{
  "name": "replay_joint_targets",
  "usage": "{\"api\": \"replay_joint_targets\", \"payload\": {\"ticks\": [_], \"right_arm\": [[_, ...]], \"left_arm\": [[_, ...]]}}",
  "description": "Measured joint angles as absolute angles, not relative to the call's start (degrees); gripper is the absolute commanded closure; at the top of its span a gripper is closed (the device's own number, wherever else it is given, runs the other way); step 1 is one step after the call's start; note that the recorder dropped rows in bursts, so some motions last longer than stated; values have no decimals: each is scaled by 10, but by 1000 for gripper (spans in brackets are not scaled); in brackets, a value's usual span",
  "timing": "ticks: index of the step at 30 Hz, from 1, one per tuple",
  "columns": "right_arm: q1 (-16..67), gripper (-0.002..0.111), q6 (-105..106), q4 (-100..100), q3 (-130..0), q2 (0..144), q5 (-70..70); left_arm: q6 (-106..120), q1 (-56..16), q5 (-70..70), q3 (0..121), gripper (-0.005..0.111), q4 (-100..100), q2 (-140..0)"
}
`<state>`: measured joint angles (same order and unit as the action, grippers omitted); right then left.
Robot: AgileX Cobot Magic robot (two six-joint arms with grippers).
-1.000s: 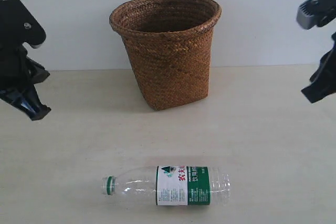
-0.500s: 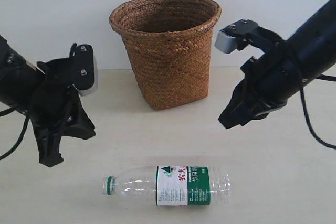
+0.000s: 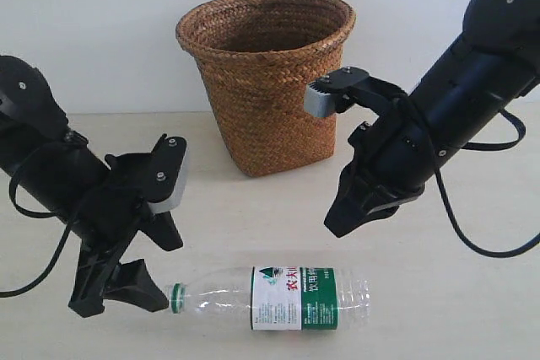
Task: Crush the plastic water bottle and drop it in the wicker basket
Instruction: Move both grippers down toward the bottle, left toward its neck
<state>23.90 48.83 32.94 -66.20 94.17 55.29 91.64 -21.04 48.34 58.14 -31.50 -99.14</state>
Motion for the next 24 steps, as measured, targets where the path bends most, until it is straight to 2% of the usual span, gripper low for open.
{"api": "replay_joint_targets", "payload": {"ticks": [24], "right_arm": [[240,108,471,325,-663,977,553]], "left_arm": [[986,-234,429,582,41,-354,-1093]]}}
